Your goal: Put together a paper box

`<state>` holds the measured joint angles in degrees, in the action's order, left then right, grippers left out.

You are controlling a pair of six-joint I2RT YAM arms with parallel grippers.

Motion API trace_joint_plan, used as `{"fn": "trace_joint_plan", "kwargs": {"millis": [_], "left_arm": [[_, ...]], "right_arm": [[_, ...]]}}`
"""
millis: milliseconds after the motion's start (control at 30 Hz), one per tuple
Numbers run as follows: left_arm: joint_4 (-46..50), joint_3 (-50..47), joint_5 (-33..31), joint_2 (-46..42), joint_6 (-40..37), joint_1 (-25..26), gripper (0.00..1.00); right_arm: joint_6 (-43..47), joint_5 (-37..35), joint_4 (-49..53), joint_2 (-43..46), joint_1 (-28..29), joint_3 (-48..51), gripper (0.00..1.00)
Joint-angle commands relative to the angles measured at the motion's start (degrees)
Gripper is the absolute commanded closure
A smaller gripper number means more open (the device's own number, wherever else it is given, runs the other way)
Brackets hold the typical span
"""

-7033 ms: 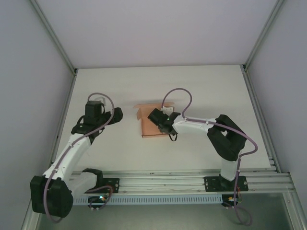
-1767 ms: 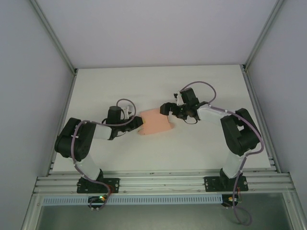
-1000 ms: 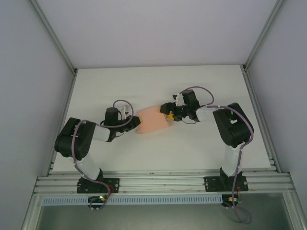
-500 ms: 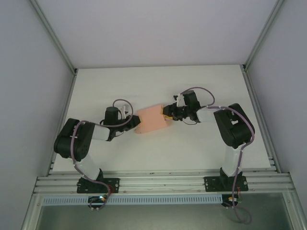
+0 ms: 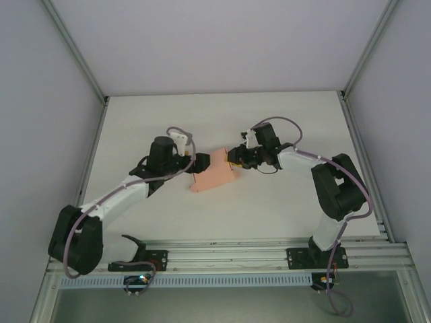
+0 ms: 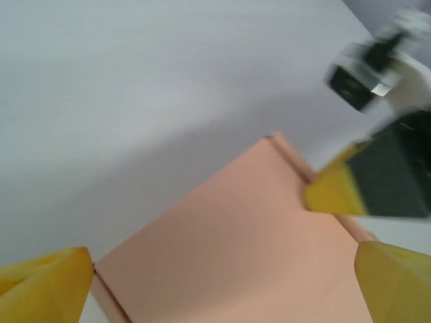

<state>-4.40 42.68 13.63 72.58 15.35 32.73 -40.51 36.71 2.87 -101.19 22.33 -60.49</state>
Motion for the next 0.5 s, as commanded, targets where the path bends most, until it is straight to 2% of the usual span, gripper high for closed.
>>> {"fn": "trace_joint_plan", "kwargs": {"millis": [0, 100, 233, 300, 467], "left_arm": [[7.9, 0.4, -8.7, -1.2, -19.8, 7.7, 0.0], [7.2, -0.8, -13.1, -0.5, -30.4, 15.5, 0.0], [2.8, -1.4, -24.5, 3.8, -38.8, 23.8, 0.0], [-0.5, -1.0, -28.5, 6.8, -42.2, 26.0, 0.0], [-5.7, 1.0, -34.0, 14.5, -46.4, 28.2, 0.0]], "right_arm": [[0.1, -4.3, 15.3, 2.3, -1.5, -5.1, 0.69], [-2.6, -1.4, 21.9, 2.7, -3.7, -7.2, 0.69], [-4.2, -0.2, 31.9, 2.6, -4.8, -10.5, 0.68], [-4.2, 1.2, 36.7, 1.3, -4.9, -12.1, 0.69], [-6.1, 5.6, 40.0, -1.2, -5.3, -13.4, 0.72]]}}
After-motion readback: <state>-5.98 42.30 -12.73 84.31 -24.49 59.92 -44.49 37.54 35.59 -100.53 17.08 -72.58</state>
